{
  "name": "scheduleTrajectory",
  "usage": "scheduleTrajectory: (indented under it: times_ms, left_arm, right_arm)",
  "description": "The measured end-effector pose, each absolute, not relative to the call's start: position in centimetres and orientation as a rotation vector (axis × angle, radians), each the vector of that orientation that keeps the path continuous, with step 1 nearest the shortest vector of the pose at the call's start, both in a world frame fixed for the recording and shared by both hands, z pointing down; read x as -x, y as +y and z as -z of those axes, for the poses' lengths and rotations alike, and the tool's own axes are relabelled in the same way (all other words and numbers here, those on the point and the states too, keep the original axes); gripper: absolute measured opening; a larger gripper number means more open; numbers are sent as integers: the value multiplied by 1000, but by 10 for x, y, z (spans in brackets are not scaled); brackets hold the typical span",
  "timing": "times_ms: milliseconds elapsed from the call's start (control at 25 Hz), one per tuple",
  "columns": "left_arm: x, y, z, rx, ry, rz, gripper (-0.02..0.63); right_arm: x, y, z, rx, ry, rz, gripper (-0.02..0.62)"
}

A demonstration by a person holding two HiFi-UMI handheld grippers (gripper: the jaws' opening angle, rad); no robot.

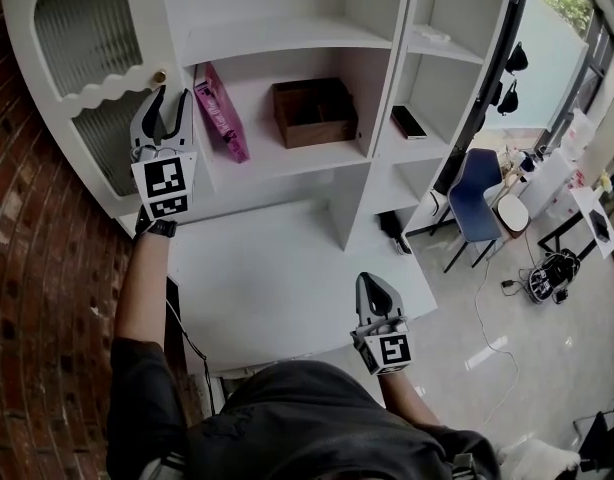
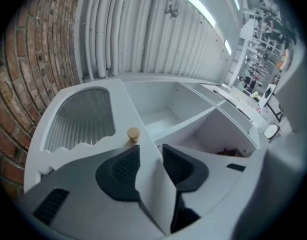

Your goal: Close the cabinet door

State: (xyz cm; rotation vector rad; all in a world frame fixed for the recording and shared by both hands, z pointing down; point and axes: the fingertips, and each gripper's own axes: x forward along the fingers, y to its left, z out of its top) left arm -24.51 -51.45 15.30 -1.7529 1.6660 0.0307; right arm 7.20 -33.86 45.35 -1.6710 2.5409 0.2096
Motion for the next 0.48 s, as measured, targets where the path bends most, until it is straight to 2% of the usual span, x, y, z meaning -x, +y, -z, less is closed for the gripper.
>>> scheduleTrajectory:
  times_ms: [480]
  left_arm:
    - [281, -433, -161, 1700, 1718, -53, 112]
  right_arm:
    - [-35, -348, -423, 1461, 2612, -301, 2]
